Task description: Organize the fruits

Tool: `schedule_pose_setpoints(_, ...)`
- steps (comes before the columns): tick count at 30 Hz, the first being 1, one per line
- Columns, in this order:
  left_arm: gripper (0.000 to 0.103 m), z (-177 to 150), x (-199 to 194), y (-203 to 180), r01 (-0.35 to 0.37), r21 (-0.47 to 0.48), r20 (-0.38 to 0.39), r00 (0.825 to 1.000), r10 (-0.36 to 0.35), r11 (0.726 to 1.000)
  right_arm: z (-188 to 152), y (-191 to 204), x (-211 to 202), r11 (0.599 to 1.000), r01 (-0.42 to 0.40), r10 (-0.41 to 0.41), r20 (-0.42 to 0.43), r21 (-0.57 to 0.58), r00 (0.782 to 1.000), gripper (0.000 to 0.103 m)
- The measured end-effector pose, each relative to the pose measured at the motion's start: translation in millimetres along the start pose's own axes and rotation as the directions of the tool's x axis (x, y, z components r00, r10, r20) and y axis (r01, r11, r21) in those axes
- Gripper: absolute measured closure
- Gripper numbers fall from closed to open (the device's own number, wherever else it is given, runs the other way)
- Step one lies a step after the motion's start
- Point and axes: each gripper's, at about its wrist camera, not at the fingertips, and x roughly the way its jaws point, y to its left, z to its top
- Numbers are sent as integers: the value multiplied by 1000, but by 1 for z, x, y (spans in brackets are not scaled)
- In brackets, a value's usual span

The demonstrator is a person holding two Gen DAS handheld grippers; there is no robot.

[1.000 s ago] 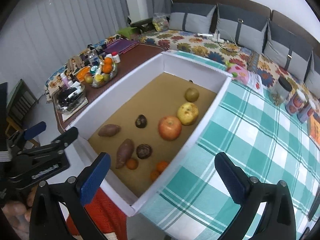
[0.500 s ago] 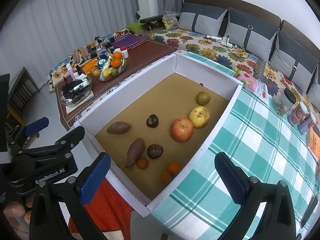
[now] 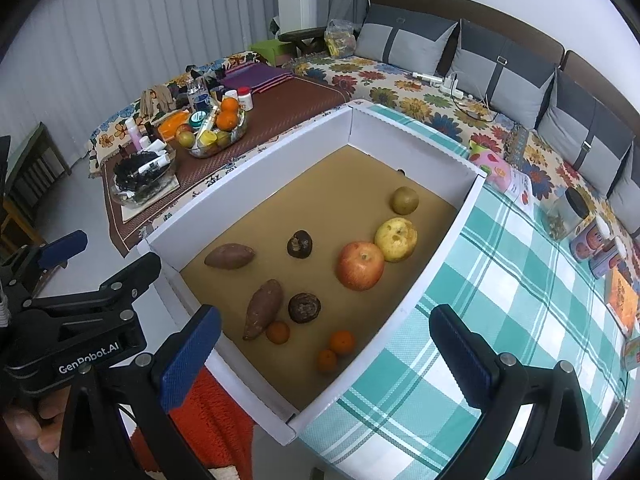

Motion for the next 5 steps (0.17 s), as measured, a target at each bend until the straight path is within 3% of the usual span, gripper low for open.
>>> schedule_pose_setpoints(5,5,0,6,1,15,-14,-3,1000,-15,1000,2,-1,6,1000,-4,4,-4,6,1000,0)
